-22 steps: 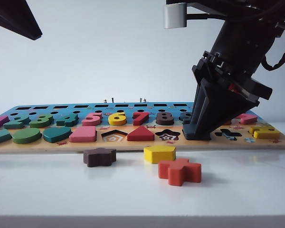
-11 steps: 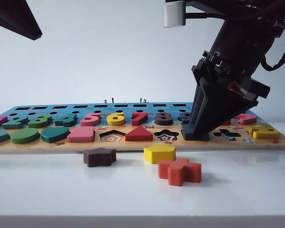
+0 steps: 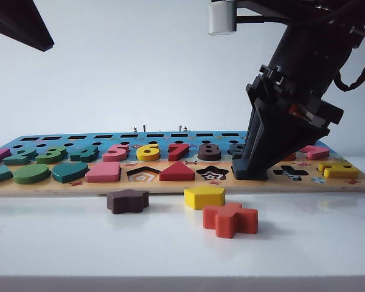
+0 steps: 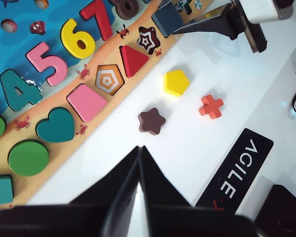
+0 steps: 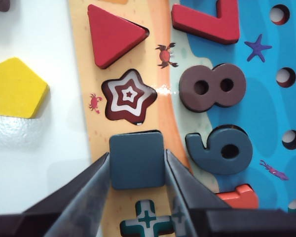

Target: Insert the cube into the slot.

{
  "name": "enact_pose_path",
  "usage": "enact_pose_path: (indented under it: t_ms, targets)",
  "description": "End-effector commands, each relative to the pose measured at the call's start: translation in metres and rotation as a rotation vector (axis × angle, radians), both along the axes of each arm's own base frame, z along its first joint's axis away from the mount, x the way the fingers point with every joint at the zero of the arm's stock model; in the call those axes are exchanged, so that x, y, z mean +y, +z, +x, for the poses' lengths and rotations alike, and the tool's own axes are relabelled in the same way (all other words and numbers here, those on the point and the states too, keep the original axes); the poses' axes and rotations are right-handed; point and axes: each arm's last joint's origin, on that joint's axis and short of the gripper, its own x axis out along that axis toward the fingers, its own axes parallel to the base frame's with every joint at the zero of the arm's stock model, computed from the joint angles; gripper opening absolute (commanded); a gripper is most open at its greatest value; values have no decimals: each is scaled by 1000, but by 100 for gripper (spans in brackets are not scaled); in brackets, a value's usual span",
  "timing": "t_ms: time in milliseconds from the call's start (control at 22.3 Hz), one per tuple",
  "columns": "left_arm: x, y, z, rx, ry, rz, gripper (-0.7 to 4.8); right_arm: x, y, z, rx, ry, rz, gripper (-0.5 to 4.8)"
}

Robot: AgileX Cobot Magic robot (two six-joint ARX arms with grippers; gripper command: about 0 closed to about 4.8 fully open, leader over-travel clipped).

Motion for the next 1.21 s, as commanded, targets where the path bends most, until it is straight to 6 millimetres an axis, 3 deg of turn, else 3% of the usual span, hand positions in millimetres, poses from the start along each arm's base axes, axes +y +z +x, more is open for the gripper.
enact_pose_path:
  t_ms: [45, 314, 449, 539, 629, 1123, 1213]
  targets:
    - [0, 2, 0, -8, -1, -10, 17, 0, 8, -1, -31, -23, 39, 184]
    - [0, 2, 0, -8, -2, -10, 17, -1, 18, -1, -78, -51, 84, 193]
    - [0, 2, 0, -8, -1, -10, 17, -1, 17, -2, -44, -93, 106, 285]
    - [0, 2, 0, -8, -1, -10, 17, -2, 15, -3, -7, -109, 99, 405]
    - [0, 2, 0, -8, -1, -10, 17, -3, 14, -4, 0, -110, 93, 479]
    - [0, 2, 0, -6, -1, -9, 17, -3, 17, -5, -12, -102, 98, 479]
    - [0, 2, 0, -5, -1, -9, 17, -5, 23, -8, -27, -102, 113, 455]
